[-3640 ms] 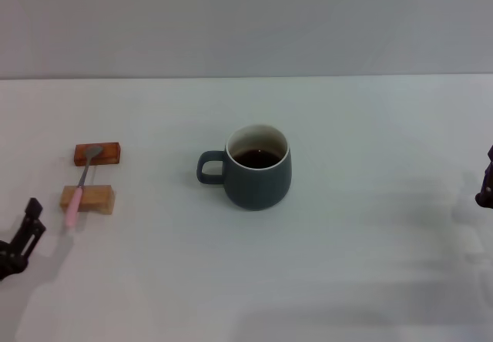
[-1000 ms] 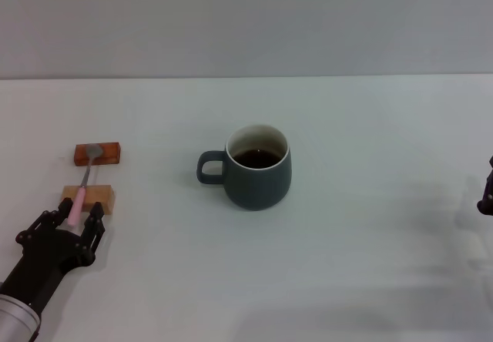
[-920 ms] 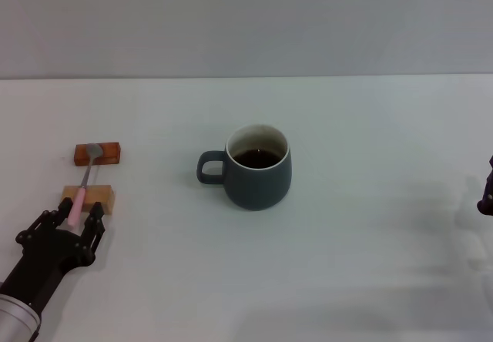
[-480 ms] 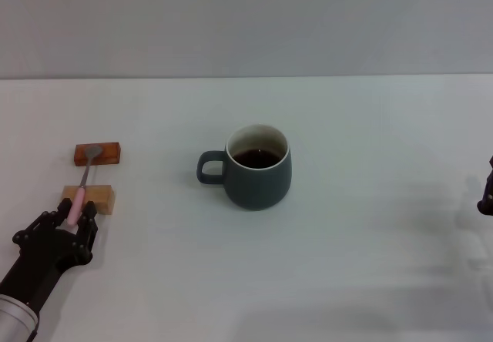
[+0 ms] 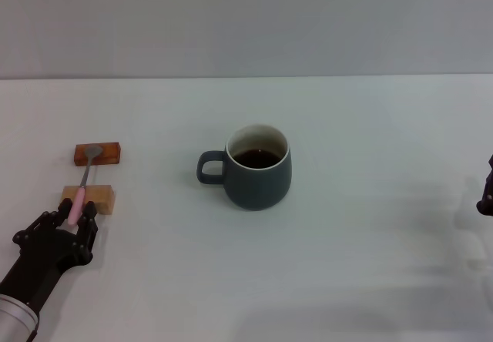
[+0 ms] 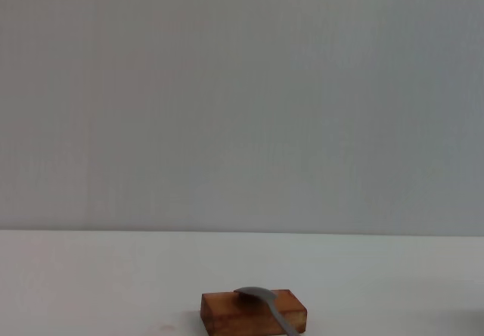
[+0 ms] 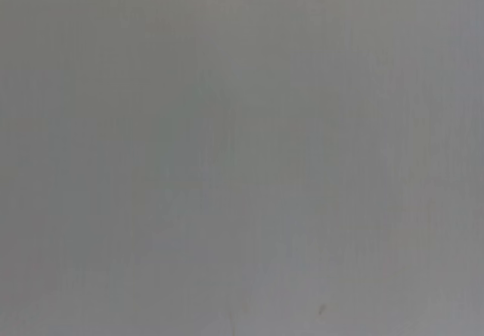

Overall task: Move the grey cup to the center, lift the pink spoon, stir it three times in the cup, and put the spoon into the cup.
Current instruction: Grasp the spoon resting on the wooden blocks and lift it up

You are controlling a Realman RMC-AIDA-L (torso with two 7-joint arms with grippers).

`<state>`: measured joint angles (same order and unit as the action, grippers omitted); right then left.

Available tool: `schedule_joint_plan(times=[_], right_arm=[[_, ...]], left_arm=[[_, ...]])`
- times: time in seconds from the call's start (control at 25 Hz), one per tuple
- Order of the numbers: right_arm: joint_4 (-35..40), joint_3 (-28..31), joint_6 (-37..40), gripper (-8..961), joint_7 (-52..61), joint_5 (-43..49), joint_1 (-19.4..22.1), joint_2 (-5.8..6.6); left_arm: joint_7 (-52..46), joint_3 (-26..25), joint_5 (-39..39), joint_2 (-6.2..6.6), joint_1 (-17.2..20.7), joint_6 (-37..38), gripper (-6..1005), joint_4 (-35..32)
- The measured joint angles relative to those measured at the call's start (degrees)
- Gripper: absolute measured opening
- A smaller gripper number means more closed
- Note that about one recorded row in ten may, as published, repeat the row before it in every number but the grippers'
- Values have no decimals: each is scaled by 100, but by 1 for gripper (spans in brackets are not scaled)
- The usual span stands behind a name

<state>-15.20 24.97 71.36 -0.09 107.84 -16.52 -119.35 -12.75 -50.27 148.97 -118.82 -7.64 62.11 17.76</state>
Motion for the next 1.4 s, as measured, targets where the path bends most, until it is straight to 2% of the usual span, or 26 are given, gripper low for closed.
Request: schedule_joint_plan(times=[0.4, 0.76, 1.4], right_arm=[[0, -2, 1, 0, 0, 1, 0, 0], [0, -2, 1, -1, 0, 17, 0, 0], [-4, -1, 0, -1, 0, 34, 18, 0]], left_arm=[[0, 0, 1, 0, 0, -13, 344, -1], [5, -31, 3, 2, 11, -15, 196, -28], [75, 165, 45, 26, 44, 404, 139, 143]])
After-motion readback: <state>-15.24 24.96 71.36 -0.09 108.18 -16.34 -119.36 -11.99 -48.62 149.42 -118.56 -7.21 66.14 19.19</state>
